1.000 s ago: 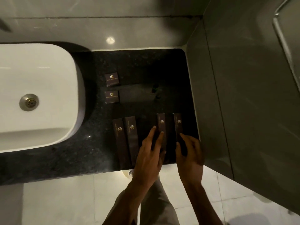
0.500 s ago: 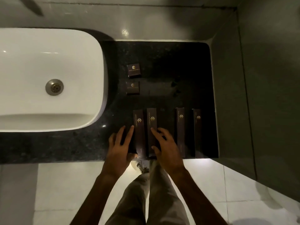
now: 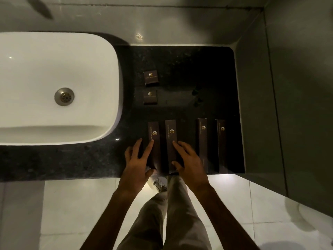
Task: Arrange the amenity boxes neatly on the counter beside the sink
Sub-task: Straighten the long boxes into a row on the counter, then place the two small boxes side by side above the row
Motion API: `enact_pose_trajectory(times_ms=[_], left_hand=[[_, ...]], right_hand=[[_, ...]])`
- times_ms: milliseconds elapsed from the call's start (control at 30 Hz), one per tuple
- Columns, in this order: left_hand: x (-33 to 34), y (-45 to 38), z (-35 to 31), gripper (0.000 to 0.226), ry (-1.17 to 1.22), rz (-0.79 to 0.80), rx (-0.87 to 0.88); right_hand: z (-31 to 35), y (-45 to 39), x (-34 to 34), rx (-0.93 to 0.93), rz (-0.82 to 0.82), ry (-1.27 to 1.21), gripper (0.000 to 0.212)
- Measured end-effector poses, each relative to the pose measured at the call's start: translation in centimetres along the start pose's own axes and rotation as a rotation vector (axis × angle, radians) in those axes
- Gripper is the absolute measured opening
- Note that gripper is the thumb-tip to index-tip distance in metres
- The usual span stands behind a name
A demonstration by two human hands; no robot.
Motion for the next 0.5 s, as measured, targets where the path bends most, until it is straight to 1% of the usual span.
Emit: enact_pose_trajectory(times_ms=[233,333,400,500], left_hand=[[0.0,0.1,0.0,0.103,0.028,-0.009,-0.006],[-0.6,-0.3,0.4,0.094,0.147,-0.012,-0.071],[-2.4,-1.0,-0.1,0.084,0.240,-0.093,-0.093],[-6.7,-4.3,-2.5,0.065,0.274,-0.262,0.000]], right_hand=[[0.4,0.2,0.0,-0.008,0.004,0.008,0.074],[1.7,0.4,-1.6,-0.052,-0.054,-0.047,0.067],[3.1,-0.3,-3.9,-0.081,-0.124,-0.059,0.058],[7.3,-5.2,-8.4,-0.172,-0.240,-0.007,0.048]])
Point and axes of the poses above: each hand's wrist, its own y-axis away from the middle knuckle, its own x-axis out of the palm, z = x × y, the point moved 10 cm from there along -y, towards the middle knuckle, and after that the axes turned 7 degrees about z, right-handed, at the moved point
